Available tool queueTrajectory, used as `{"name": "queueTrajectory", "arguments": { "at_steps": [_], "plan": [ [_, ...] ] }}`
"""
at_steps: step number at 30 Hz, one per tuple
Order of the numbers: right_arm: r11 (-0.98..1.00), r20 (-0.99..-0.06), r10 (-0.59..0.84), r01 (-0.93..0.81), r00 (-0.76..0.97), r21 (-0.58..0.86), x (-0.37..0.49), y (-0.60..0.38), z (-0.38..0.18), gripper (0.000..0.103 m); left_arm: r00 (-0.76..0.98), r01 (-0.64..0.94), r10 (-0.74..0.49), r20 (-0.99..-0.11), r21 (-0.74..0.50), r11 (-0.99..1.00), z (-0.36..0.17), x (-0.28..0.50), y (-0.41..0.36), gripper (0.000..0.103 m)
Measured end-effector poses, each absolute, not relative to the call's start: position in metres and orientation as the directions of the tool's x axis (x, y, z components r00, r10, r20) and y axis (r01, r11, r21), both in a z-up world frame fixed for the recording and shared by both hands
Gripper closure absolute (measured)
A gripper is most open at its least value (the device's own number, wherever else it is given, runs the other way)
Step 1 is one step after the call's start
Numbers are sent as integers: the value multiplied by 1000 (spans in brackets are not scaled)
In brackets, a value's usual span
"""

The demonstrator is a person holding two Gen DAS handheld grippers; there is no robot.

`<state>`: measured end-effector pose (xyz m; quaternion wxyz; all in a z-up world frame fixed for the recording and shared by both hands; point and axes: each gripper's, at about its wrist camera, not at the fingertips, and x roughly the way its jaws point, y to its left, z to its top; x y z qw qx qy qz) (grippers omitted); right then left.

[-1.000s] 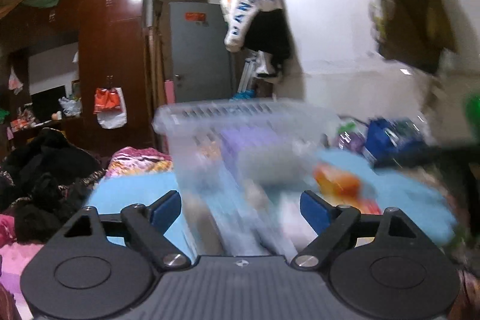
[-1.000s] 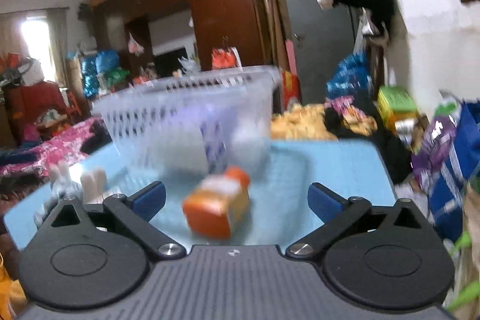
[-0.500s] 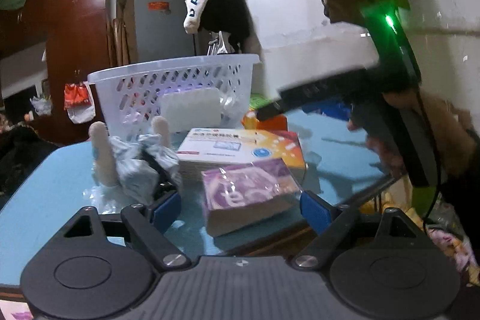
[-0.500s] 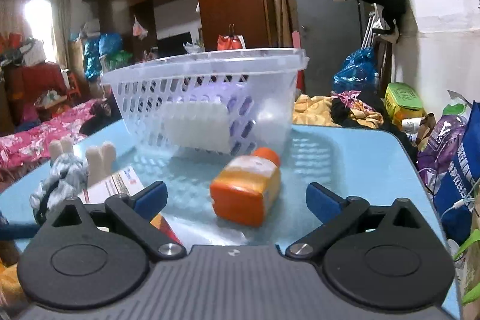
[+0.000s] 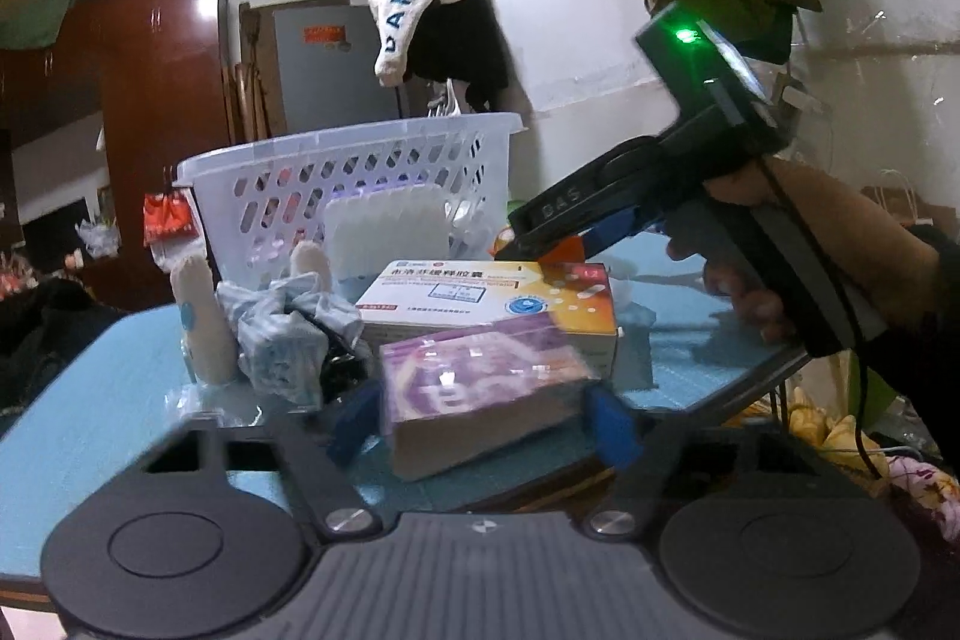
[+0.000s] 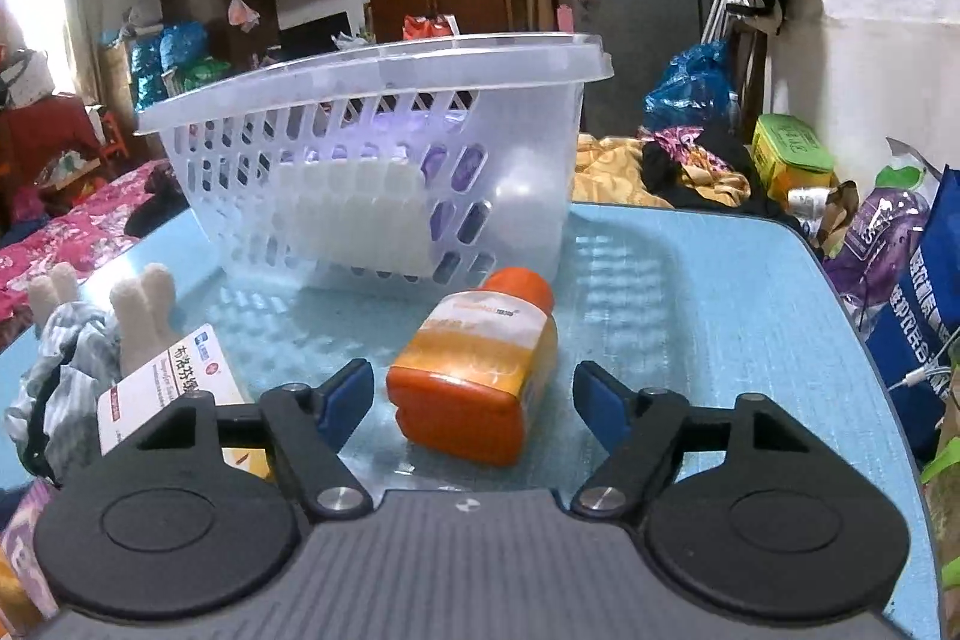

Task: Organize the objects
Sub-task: 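Grasp the second pink tissue pack with the left gripper while the right grasps the orange bottle, then lift and carry the pink pack and orange bottle over the basket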

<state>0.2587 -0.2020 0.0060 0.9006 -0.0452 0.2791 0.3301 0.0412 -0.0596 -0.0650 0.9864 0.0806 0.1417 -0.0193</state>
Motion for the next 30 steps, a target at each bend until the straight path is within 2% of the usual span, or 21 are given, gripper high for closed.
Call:
{"name": "queueTrajectory", "arguments": {
  "at_steps": [2, 3, 7, 15, 21, 30],
  "plan": [
    [774, -554, 570, -623, 608, 113, 262, -200, 5, 42, 960, 64, -17, -278, 158, 985, -65, 40, -60, 32],
    [774, -550, 572, -622, 609, 116, 262, -201, 6, 43, 962, 64, -19, -272, 156, 986, -65, 40, -59, 32],
    [773, -527, 589, -617, 613, 147, 260, -209, 5, 44, 969, 60, -19, -248, 158, 986, -63, 36, -56, 32],
    [769, -367, 626, -623, 689, 142, 236, -225, 13, 45, 979, 67, -34, -201, 162, 985, -54, 28, -53, 32],
    [756, -345, 646, -634, 681, 162, 236, -226, 14, 46, 981, 62, -33, -189, 153, 986, -51, 27, -49, 32],
    [735, -259, 675, -662, 691, 148, 223, -231, 16, 46, 986, 58, -35, -165, 136, 989, -46, 26, -38, 32]
  ]
}}
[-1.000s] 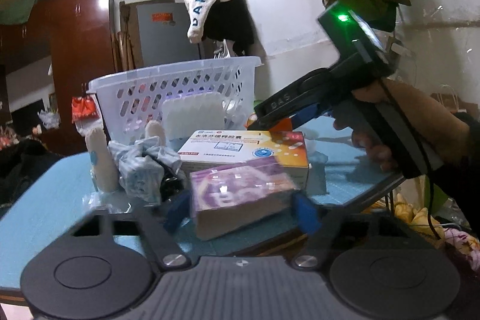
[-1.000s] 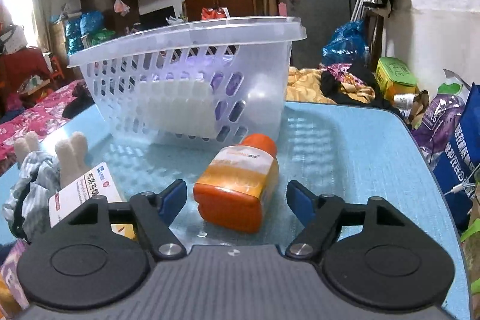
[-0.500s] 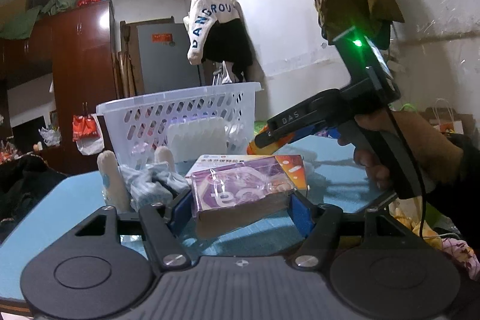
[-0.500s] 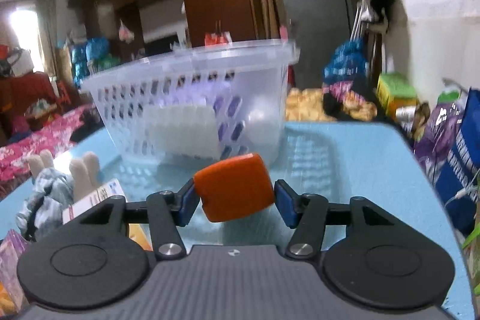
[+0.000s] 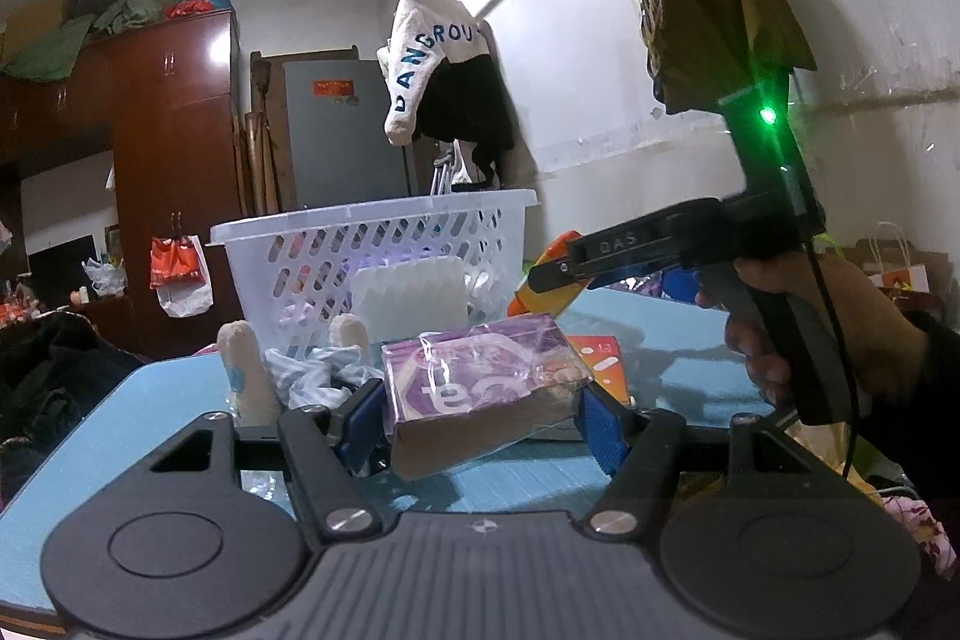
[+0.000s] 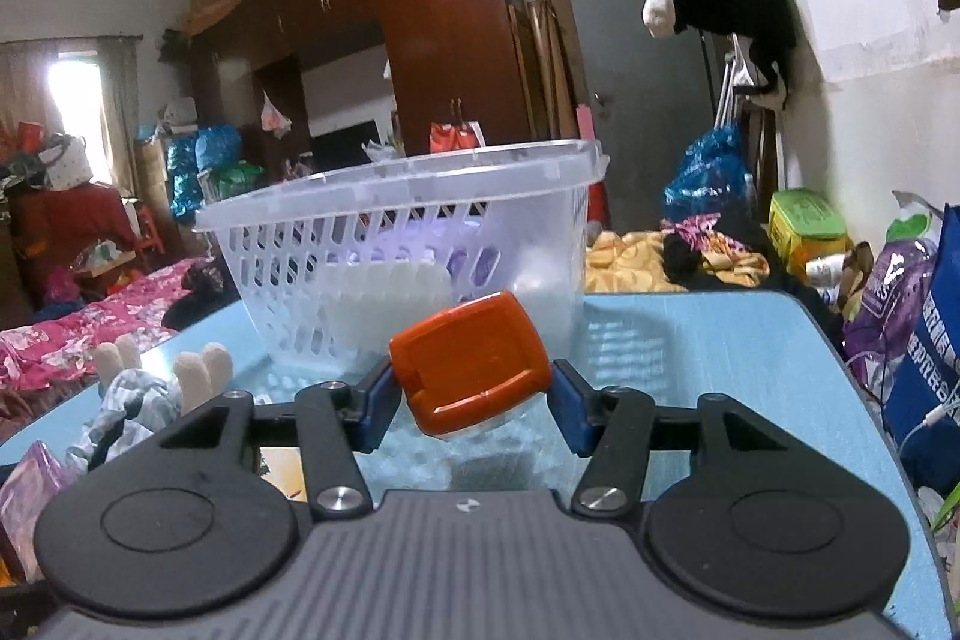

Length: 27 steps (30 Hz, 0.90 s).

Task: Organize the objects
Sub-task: 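Lift and carry the pink pack and orange bottle over the basket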

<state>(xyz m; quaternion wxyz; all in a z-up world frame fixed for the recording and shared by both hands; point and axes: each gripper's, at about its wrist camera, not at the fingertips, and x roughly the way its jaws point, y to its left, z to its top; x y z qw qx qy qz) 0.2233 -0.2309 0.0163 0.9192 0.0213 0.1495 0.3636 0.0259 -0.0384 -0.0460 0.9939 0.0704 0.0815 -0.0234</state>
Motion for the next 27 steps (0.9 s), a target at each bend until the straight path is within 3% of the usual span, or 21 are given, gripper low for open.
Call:
{"name": "queueTrajectory", "arguments": {
  "at_steps": [18, 27],
  "plan": [
    [707, -135, 706, -684, 695, 178, 204, -256, 42, 46, 994, 23, -11, -111, 107, 994, -29, 21, -14, 32],
    [693, -71, 719, -705, 691, 148, 206, -257, 81, 46, 999, 11, -9, -31, 64, 998, 20, 25, 13, 32]
  ]
}}
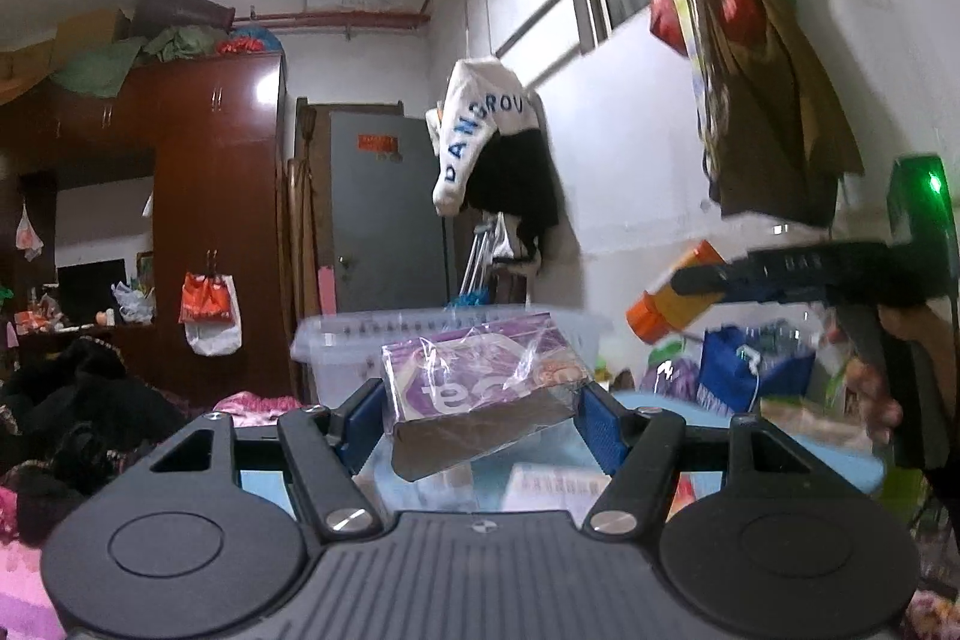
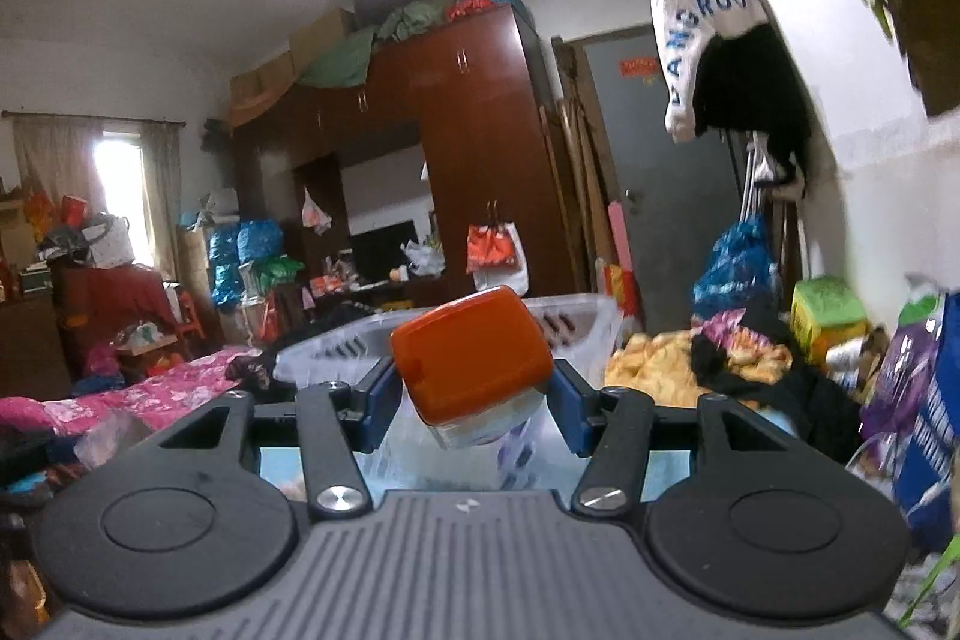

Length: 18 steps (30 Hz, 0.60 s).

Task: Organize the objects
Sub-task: 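Lift and carry the pink pack and orange bottle over the basket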

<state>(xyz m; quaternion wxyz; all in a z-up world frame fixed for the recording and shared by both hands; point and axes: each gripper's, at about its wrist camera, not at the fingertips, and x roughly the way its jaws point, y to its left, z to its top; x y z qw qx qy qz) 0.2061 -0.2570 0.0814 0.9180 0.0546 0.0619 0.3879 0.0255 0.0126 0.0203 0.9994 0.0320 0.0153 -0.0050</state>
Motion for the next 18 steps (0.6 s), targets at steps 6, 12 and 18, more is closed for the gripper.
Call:
{"name": "queueTrajectory", "arguments": {
  "at_steps": [6, 12, 18],
  "plan": [
    [719, -90, 695, -689, 713, 92, 231, -229, 109, 46, 999, 2, 0, -35, 78, 997, 76, 69, 28, 32],
    [744, -146, 667, -665, 731, 66, 271, -195, 116, 46, 988, -73, 86, -126, 107, 992, 112, 147, 44, 32],
    [788, -224, 603, -616, 765, 18, 303, -166, 108, 46, 953, -94, 124, -277, 116, 989, 116, 216, 59, 32]
  ]
}}
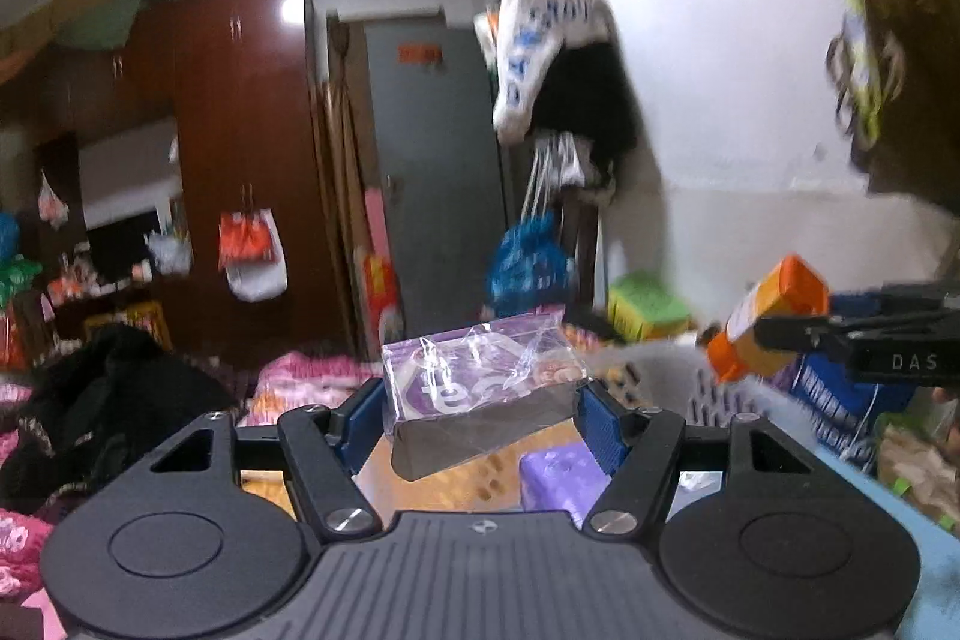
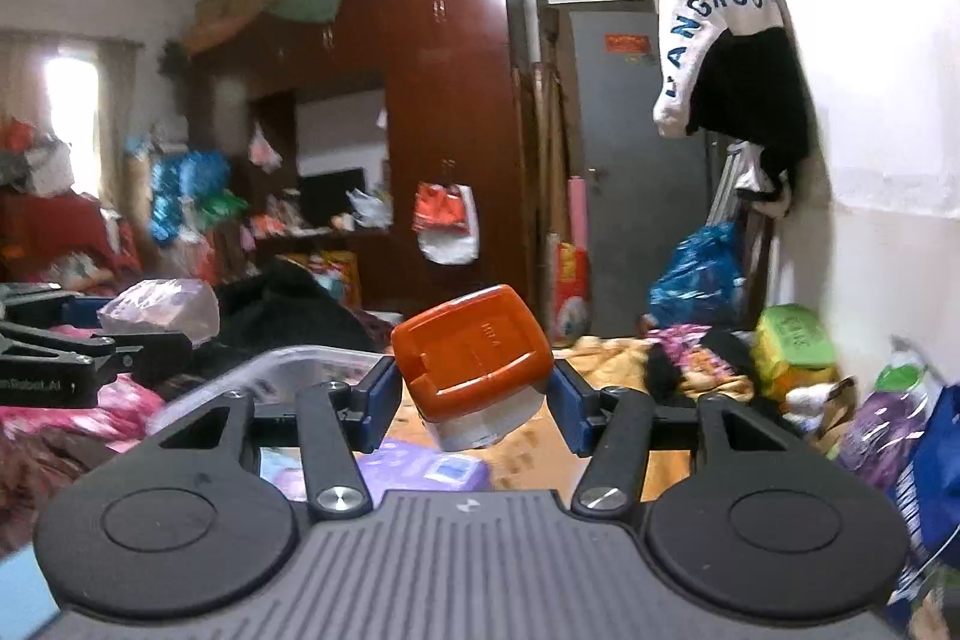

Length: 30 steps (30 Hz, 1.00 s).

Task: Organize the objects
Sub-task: 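Lift and carry the pink pack and orange bottle over the basket, then open both grippers to drop the pink pack and orange bottle into the basket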

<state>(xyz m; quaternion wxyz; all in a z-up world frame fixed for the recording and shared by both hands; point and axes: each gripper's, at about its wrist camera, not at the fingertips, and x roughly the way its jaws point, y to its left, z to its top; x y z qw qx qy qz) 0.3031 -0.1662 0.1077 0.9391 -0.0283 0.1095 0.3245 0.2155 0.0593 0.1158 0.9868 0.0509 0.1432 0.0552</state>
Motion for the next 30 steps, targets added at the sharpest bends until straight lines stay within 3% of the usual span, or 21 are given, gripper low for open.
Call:
{"name": "queueTrajectory", "arguments": {
  "at_steps": [8, 22, 23, 24, 25, 26, 30],
  "plan": [
    [774, -268, 615, -633, 742, 21, 310, -161, 94, 46, 910, -95, 134, -392, 119, 988, 94, 251, 67, 32],
    [783, -338, 598, -620, 727, 51, 327, -150, 87, 45, 887, -81, 132, -442, 133, 988, 80, 266, 74, 31],
    [780, -335, 604, -622, 723, 64, 327, -152, 87, 34, 891, -84, 145, -431, 156, 984, 80, 267, 72, 27],
    [778, -318, 611, -623, 725, 77, 324, -156, 89, 12, 892, -90, 158, -424, 175, 980, 79, 268, 70, 19],
    [778, -291, 617, -623, 731, 85, 322, -159, 93, 4, 894, -96, 167, -415, 186, 978, 79, 267, 70, 16],
    [777, -261, 622, -623, 739, 89, 317, -164, 96, 0, 901, -97, 169, -400, 192, 977, 79, 263, 69, 15],
    [761, -211, 644, -643, 735, 84, 292, -178, 107, 0, 939, -81, 133, -317, 172, 982, 84, 230, 63, 15]
  ]
}}
